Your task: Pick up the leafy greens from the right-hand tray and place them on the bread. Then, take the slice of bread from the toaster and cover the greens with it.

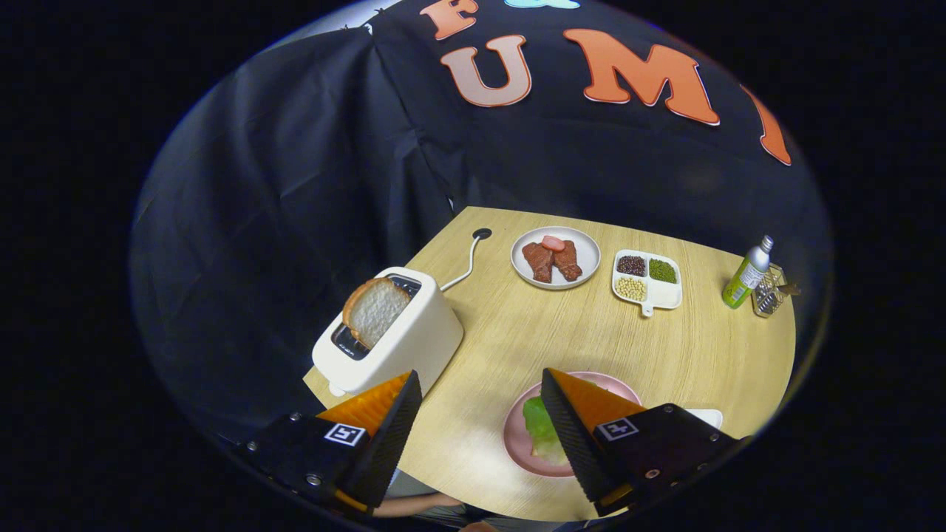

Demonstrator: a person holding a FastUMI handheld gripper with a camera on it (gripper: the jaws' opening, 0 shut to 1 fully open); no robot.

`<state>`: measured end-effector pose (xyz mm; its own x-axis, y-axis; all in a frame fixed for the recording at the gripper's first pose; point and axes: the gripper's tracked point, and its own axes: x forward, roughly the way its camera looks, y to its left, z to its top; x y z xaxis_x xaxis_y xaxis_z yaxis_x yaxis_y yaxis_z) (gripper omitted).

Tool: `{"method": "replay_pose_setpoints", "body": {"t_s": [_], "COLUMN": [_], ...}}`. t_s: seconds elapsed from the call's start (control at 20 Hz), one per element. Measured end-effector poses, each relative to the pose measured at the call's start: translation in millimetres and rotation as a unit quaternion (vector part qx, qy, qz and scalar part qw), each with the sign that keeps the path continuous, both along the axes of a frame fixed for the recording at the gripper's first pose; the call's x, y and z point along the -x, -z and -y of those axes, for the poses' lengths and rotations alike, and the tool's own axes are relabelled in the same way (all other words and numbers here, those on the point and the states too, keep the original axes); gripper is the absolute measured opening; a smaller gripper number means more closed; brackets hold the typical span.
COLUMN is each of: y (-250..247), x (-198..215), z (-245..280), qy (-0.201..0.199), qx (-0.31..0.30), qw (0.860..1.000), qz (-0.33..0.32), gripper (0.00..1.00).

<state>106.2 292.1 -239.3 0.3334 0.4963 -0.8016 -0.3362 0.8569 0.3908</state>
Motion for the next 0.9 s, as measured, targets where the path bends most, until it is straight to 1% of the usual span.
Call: {"method": "replay_pose_setpoints", "body": {"t_s": [0.2, 0.4, 0.55, 0.7, 0.9], "y": [-15.0, -26.0, -25.9, -18.4, -4.3], "x": [-4.5, -3.1, -5.1, -3.2, -8.9], "z": [-32.3, -82.6, -119.1, -149.6, -173.5], "qy": [-0.012, -0.025, -0.035, -0.051, -0.037], "qx": [0.01, -0.008, -0.013, -0.004, 0.006], "qw": [1.0, 0.999, 0.998, 0.996, 0.995], "qz": [-0.013, -0.042, -0.052, -0.07, -0.095], "gripper": [0.98, 0.98, 0.98, 0.97, 0.96]}}
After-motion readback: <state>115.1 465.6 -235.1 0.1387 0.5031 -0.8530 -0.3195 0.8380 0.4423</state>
